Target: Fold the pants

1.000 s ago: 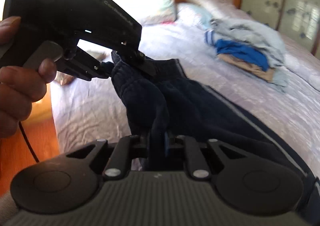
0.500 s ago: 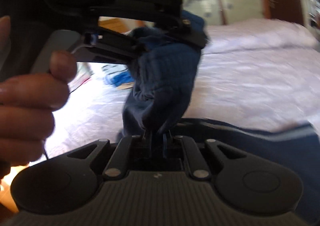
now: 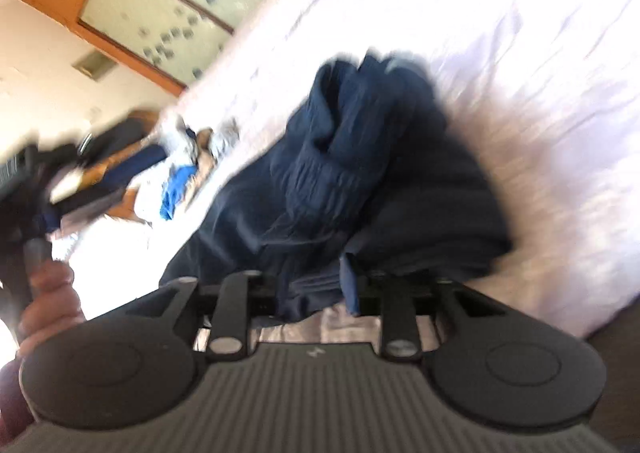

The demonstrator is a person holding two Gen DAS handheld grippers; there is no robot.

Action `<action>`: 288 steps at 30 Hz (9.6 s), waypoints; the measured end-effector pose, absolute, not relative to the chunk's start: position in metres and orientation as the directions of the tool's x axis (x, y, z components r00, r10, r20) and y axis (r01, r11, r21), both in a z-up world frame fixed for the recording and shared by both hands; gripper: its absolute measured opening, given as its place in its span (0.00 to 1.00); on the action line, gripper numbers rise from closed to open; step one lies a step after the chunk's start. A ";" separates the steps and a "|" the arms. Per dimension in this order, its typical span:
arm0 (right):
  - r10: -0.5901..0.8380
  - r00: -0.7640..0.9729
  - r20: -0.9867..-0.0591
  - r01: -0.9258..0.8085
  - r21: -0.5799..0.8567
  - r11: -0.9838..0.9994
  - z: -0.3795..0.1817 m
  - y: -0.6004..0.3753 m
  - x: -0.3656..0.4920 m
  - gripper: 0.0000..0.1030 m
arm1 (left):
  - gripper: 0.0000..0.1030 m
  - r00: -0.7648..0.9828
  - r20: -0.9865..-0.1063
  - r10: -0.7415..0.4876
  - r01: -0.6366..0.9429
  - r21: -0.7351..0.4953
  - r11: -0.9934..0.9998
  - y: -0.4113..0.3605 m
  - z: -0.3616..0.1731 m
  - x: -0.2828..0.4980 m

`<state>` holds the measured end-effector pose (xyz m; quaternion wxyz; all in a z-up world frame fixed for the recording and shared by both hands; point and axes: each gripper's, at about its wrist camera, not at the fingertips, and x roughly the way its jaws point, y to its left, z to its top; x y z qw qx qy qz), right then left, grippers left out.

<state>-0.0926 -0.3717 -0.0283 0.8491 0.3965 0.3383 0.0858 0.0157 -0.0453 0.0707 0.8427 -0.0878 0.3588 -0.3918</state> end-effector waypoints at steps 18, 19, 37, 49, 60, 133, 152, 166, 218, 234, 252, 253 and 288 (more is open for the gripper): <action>0.100 0.805 -0.584 0.040 0.221 0.974 0.003 -0.321 -0.075 0.51 | 0.60 0.468 -0.659 -0.589 0.029 -0.654 0.756 0.094 -0.048 0.040; 0.114 0.788 -0.605 0.043 0.239 0.970 -0.004 -0.323 -0.067 0.46 | 0.60 0.465 -0.662 -0.587 0.035 -0.649 0.760 0.090 -0.048 0.039; 0.182 0.853 -0.490 0.139 0.547 0.825 0.032 -0.402 -0.085 0.24 | 0.57 0.387 -0.838 -0.385 0.292 -0.284 0.913 0.023 -0.058 0.004; 0.306 0.768 -0.563 0.111 0.586 0.803 0.004 -0.371 -0.011 0.06 | 0.55 0.382 -0.836 -0.395 0.386 -0.244 0.890 0.022 -0.040 -0.019; 0.242 0.774 -0.585 0.305 0.679 0.667 -0.035 -0.415 -0.055 0.11 | 0.68 0.482 -0.601 -0.637 0.227 -0.617 0.753 0.086 0.008 0.018; 0.274 0.733 -0.623 0.046 0.447 0.893 0.003 -0.314 -0.131 0.22 | 0.63 0.516 -0.835 -0.190 0.246 -0.068 0.967 0.023 -0.013 -0.040; 0.255 0.779 -0.574 0.051 0.463 0.885 0.019 -0.322 -0.114 0.28 | 0.64 0.545 -0.822 -0.165 0.218 -0.051 0.975 0.029 -0.005 -0.047; 0.238 0.755 -0.611 0.074 0.439 0.895 0.010 -0.313 -0.128 0.35 | 0.67 0.585 -0.796 -0.157 0.204 -0.043 0.978 0.033 0.004 -0.050; 0.419 0.669 -0.614 0.133 0.654 0.745 -0.051 -0.391 -0.046 0.68 | 0.44 0.372 -0.785 -0.495 0.238 -0.435 0.868 0.021 -0.058 0.051; 0.430 0.729 -0.533 -0.177 0.460 0.870 -0.001 -0.269 -0.010 0.51 | 0.36 0.570 -0.793 -0.215 0.066 -0.216 0.974 0.090 -0.029 0.010; 0.400 0.712 -0.577 0.049 0.609 0.791 -0.025 -0.306 -0.076 0.65 | 0.72 0.550 -0.831 -0.087 -0.065 -0.147 0.987 0.089 -0.031 -0.018; 0.392 0.712 -0.583 0.056 0.604 0.795 -0.026 -0.307 -0.079 0.65 | 0.72 0.551 -0.830 -0.086 -0.067 -0.147 0.987 0.089 -0.030 -0.019; 0.411 0.657 -0.631 0.032 0.569 0.822 -0.016 -0.289 -0.105 0.66 | 0.82 0.639 -0.768 -0.029 0.039 -0.006 0.999 0.059 0.003 -0.069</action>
